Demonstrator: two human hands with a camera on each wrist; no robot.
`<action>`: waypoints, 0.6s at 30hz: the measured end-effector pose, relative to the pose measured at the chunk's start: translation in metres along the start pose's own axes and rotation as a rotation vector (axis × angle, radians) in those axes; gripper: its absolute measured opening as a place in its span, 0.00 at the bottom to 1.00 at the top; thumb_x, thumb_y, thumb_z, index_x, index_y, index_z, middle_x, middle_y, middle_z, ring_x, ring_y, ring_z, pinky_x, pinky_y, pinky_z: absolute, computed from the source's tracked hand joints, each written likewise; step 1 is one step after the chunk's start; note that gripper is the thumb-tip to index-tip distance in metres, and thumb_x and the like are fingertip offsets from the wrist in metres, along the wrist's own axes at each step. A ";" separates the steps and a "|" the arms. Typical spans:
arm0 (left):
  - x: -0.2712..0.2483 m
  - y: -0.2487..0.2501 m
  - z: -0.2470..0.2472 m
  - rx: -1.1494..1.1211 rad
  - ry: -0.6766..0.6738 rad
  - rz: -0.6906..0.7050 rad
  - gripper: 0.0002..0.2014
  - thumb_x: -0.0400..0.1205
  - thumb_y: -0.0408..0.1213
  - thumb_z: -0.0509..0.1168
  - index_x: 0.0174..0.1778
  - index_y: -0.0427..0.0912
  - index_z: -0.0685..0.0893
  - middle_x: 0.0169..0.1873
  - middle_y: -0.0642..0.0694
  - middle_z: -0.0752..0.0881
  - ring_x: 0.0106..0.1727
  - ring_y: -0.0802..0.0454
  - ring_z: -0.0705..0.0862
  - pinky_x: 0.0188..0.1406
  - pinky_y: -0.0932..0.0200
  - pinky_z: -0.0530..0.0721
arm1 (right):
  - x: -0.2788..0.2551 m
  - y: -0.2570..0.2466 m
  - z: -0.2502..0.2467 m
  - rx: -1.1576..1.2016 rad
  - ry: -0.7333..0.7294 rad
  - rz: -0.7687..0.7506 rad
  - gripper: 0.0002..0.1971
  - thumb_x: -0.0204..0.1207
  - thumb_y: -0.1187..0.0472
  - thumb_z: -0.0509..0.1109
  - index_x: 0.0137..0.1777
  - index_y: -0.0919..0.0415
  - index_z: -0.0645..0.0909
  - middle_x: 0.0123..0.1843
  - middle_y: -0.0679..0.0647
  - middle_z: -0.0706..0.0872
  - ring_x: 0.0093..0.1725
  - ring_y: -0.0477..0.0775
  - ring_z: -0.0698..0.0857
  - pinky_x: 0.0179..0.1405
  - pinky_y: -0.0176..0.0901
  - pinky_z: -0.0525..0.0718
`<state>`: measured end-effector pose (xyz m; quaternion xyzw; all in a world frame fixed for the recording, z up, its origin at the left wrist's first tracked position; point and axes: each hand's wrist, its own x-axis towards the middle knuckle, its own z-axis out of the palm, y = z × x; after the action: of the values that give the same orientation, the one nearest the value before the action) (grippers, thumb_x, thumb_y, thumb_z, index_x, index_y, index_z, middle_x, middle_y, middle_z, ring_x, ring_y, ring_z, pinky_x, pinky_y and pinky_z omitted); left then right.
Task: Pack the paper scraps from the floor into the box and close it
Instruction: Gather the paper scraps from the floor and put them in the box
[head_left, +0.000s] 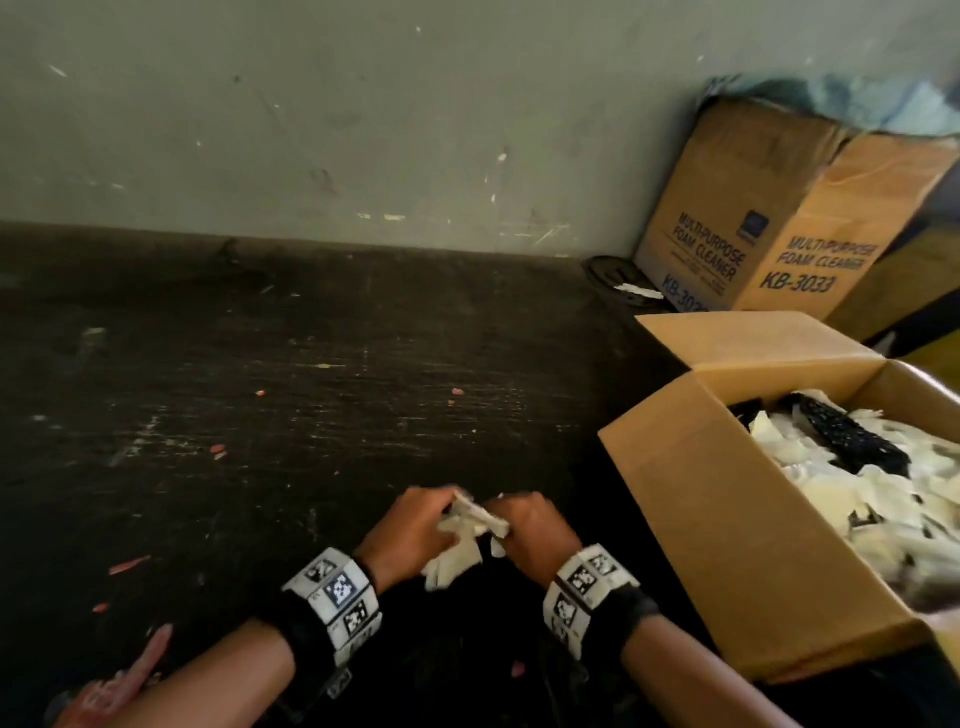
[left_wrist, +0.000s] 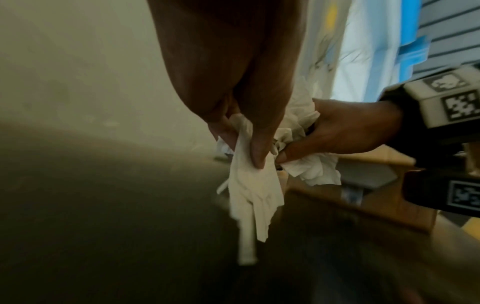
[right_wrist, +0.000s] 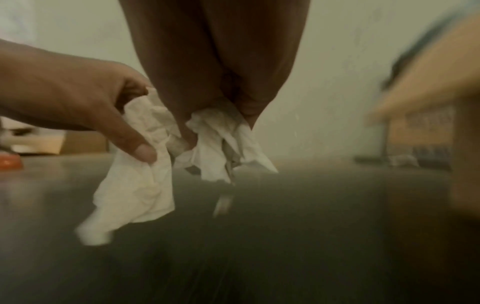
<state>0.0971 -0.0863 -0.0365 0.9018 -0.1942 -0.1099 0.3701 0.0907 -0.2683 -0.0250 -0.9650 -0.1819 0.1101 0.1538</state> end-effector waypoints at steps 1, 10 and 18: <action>0.006 0.020 -0.012 -0.004 0.027 0.048 0.13 0.76 0.36 0.71 0.55 0.54 0.84 0.47 0.56 0.89 0.49 0.69 0.85 0.54 0.58 0.85 | -0.005 0.004 -0.024 0.042 0.028 -0.019 0.09 0.79 0.58 0.66 0.54 0.56 0.85 0.53 0.55 0.89 0.53 0.53 0.87 0.53 0.46 0.85; 0.068 0.214 -0.054 0.099 0.235 0.422 0.20 0.73 0.30 0.73 0.62 0.41 0.83 0.47 0.46 0.90 0.46 0.58 0.86 0.45 0.63 0.82 | -0.082 0.081 -0.207 -0.085 0.397 -0.280 0.10 0.77 0.62 0.68 0.56 0.55 0.84 0.48 0.50 0.90 0.47 0.50 0.88 0.44 0.46 0.84; 0.159 0.348 0.063 0.163 0.188 0.452 0.24 0.73 0.35 0.76 0.65 0.48 0.81 0.53 0.52 0.88 0.51 0.61 0.85 0.51 0.63 0.83 | -0.170 0.260 -0.280 -0.188 0.315 -0.336 0.15 0.78 0.61 0.68 0.64 0.53 0.81 0.58 0.49 0.88 0.57 0.49 0.86 0.53 0.46 0.84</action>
<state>0.1250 -0.4204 0.1579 0.8685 -0.3640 0.0759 0.3277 0.0933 -0.6358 0.1738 -0.9365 -0.3231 -0.0865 0.1058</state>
